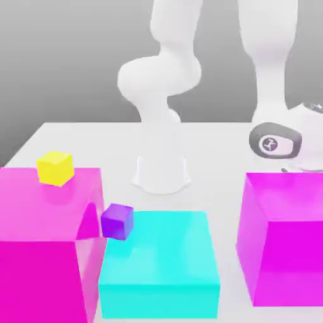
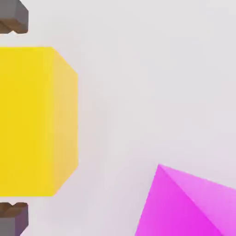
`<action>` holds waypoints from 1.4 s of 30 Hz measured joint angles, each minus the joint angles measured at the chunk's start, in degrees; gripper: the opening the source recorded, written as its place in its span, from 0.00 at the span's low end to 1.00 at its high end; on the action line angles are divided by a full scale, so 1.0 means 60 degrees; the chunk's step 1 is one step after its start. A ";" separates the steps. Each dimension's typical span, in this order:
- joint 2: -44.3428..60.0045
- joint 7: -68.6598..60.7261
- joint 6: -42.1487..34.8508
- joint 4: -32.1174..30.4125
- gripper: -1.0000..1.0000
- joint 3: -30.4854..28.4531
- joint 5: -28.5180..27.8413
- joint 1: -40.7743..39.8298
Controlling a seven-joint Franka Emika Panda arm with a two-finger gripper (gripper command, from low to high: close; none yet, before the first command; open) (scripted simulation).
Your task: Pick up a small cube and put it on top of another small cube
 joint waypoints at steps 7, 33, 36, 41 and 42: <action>-0.0489 -0.0429 -0.0341 -0.0090 0.00 0.0524 0.0593 -0.0387; -0.6020 -0.1389 -0.4001 -0.0014 0.00 0.0486 -0.0782 -0.2126; -0.6210 -0.0630 -0.4374 -0.0159 0.00 -0.0166 -0.0314 -0.2883; -0.6510 0.0666 -0.4957 -0.0403 0.00 -0.1218 0.0473 -0.4154; -0.6573 0.0928 -0.5069 -0.0453 0.00 -0.1426 0.0629 -0.4409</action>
